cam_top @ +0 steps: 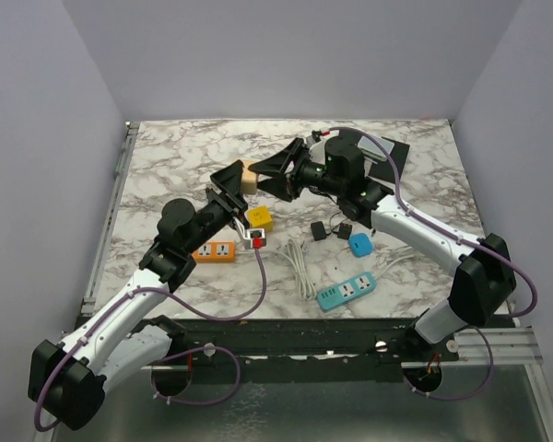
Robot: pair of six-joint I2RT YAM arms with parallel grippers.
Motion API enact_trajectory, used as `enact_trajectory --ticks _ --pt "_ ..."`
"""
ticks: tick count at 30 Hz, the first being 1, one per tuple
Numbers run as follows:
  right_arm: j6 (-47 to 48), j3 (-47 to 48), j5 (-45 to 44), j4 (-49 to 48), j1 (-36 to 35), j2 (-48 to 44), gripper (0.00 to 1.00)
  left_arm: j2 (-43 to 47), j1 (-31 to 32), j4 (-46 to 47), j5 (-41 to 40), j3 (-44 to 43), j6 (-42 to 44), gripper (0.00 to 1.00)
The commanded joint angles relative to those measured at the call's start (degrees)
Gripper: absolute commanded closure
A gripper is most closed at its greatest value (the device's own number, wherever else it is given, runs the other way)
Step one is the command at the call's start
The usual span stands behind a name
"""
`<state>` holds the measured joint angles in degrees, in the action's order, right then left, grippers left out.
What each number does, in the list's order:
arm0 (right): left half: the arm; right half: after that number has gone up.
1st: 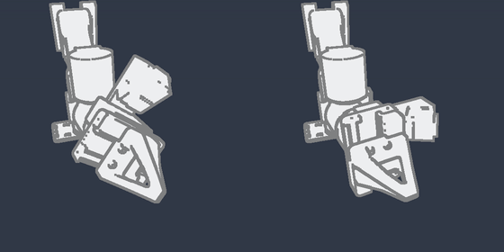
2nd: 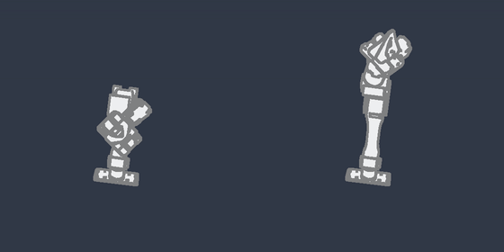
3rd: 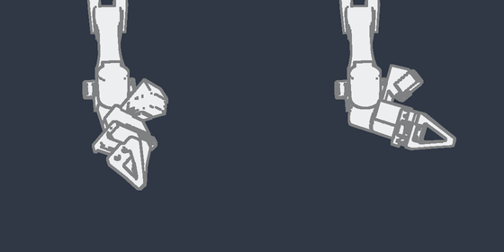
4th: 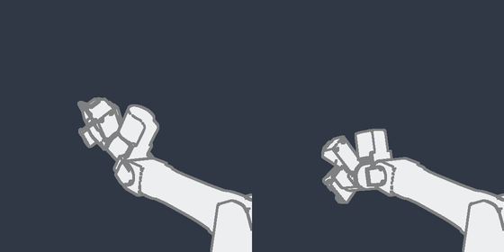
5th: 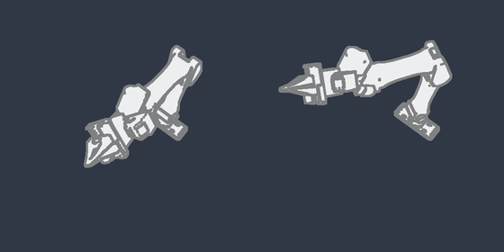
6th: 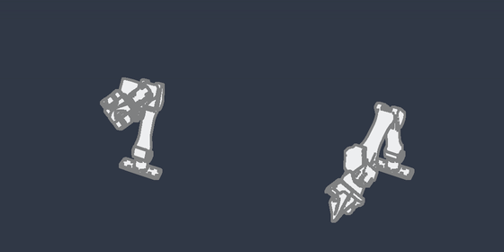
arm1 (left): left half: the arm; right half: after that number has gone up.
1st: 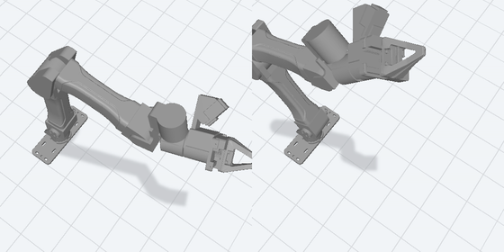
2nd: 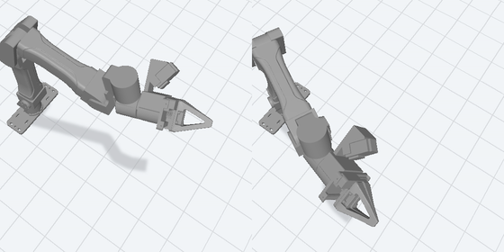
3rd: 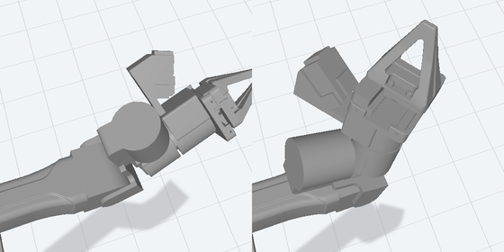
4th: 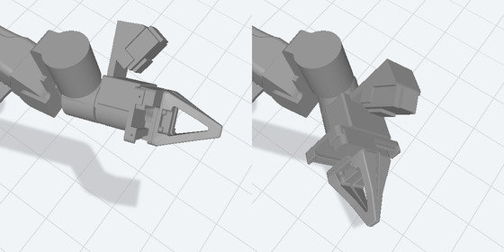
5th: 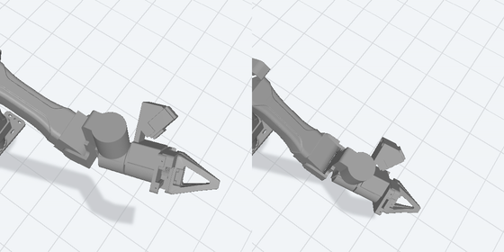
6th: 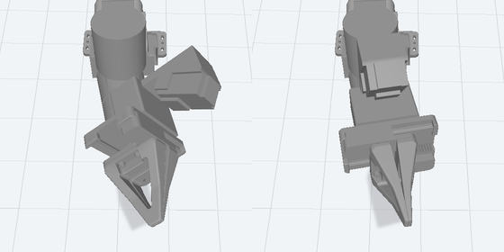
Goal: Insert the plug
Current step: Adjust the plug.
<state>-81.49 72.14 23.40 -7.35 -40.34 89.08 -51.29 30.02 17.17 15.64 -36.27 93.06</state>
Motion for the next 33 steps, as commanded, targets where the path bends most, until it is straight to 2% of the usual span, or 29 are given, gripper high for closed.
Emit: enact_trajectory --ticks 1,5,11,12,13,17,18,20,21,22,24,28,33 --pt "0.01 3.20 3.65 -1.47 -1.87 2.52 0.45 -0.30 1.06 2.43 1.52 -0.90 0.81 1.00" --pt "0.46 3.84 4.19 -1.08 -2.28 3.29 0.35 -0.46 1.26 2.43 0.77 -1.46 0.10 1.00" --pt "0.89 3.66 4.08 -1.50 -2.35 2.84 0.32 -0.33 1.49 2.43 0.18 -1.63 -0.29 1.00" --pt "0.90 3.56 3.94 -1.56 -2.37 2.67 0.34 -0.31 1.53 2.43 0.14 -1.51 -0.33 1.00" --pt "0.90 3.47 3.86 -1.85 -2.33 2.54 0.40 -0.25 1.53 2.43 0.02 -1.48 -0.35 1.00" --pt "1.80 3.11 2.85 -1.33 -2.29 1.11 0.71 0.03 1.74 2.35 -0.12 -1.48 -2.19 1.00" --pt "2.68 3.14 2.58 -0.84 -2.16 0.65 0.76 0.17 1.81 2.23 -0.09 -1.46 -3.29 0.93" --pt "4.88 3.55 2.85 0.79 -1.12 -0.44 0.85 0.87 1.77 0.39 0.42 -1.88 -5.59 0.49" --pt "6.51 3.66 3.42 1.85 -0.46 -1.08 0.88 1.25 1.79 -1.77 0.89 -2.42 -6.70 0.19" --pt "8.43 3.83 3.71 3.35 0.23 -1.88 0.90 1.80 1.77 -4.96 1.56 -3.36 -8.22 0.03" --pt "13.36 4.45 3.47 6.85 1.72 -3.37 0.93 2.66 1.80 -12.66 3.58 -6.13 -13.19 0.01" --pt "24.71 8.88 3.66 16.32 3.14 -3.98 0.94 3.44 1.74 -24.90 8.02 -12.50 -29.59 0.01" --pt "36.70 14.69 3.98 25.87 3.07 -2.31 0.96 2.84 1.76 -30.43 12.27 -16.78 -43.06 0.01"
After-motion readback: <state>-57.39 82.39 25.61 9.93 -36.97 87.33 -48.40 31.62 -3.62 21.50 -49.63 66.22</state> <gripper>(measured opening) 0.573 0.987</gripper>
